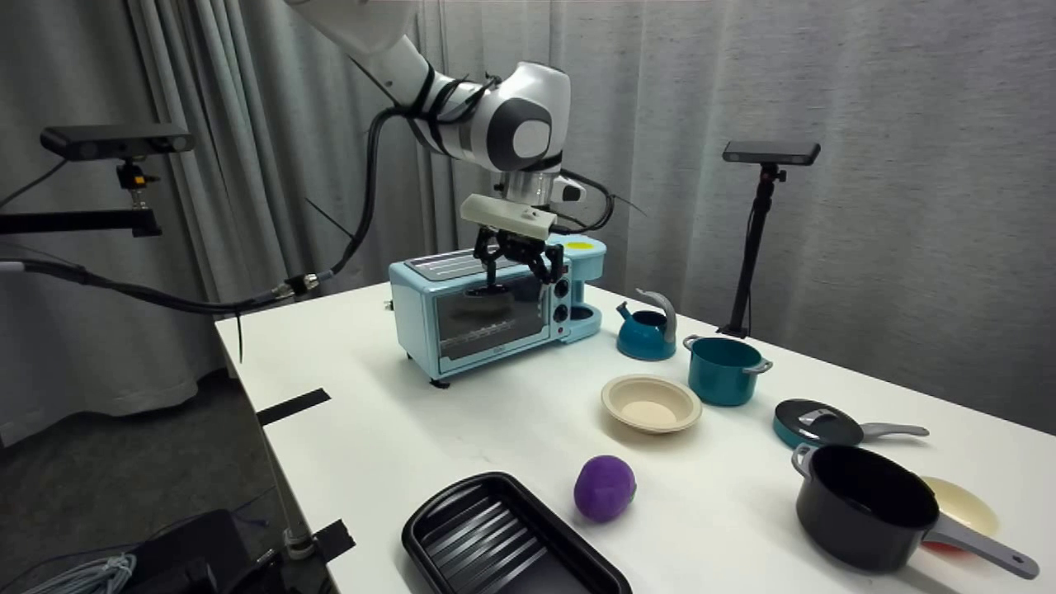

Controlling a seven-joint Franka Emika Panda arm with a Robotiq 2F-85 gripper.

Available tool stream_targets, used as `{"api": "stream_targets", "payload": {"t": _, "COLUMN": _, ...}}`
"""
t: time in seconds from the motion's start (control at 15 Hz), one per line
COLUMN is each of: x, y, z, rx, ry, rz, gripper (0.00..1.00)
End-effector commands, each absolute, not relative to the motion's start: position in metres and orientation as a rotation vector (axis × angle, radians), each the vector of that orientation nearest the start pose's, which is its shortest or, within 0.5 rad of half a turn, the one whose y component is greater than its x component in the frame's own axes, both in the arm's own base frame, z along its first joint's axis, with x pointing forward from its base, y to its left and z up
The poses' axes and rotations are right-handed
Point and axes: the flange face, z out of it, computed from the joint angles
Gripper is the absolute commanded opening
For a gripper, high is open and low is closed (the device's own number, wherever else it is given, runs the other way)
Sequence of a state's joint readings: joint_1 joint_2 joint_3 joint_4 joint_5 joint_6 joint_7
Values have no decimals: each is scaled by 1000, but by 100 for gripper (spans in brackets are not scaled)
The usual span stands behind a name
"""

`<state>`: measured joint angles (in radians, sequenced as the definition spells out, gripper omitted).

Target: Open and close the oven

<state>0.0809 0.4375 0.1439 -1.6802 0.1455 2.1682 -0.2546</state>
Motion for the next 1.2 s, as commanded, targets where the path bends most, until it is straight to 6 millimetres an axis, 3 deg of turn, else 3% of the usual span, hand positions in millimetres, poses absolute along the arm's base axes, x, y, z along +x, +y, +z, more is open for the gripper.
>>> {"api": "stream_targets", "payload": {"t": 0.0, "x": 653, "y": 157, "z": 338, "rx": -2916, "ry": -610, "rz": -109, "gripper": 100}}
{"api": "stream_targets", "payload": {"t": 0.33, "x": 650, "y": 159, "z": 339, "rx": -2943, "ry": -630, "rz": -117, "gripper": 100}}
{"api": "stream_targets", "payload": {"t": 0.53, "x": 645, "y": 149, "z": 337, "rx": -2985, "ry": -633, "rz": -78, "gripper": 100}}
{"api": "stream_targets", "payload": {"t": 0.6, "x": 645, "y": 137, "z": 340, "rx": -3000, "ry": -633, "rz": -67, "gripper": 100}}
{"api": "stream_targets", "payload": {"t": 0.87, "x": 642, "y": 119, "z": 325, "rx": -3048, "ry": -627, "rz": -3, "gripper": 100}}
{"api": "stream_targets", "payload": {"t": 1.13, "x": 639, "y": 115, "z": 307, "rx": -3090, "ry": -646, "rz": 64, "gripper": 100}}
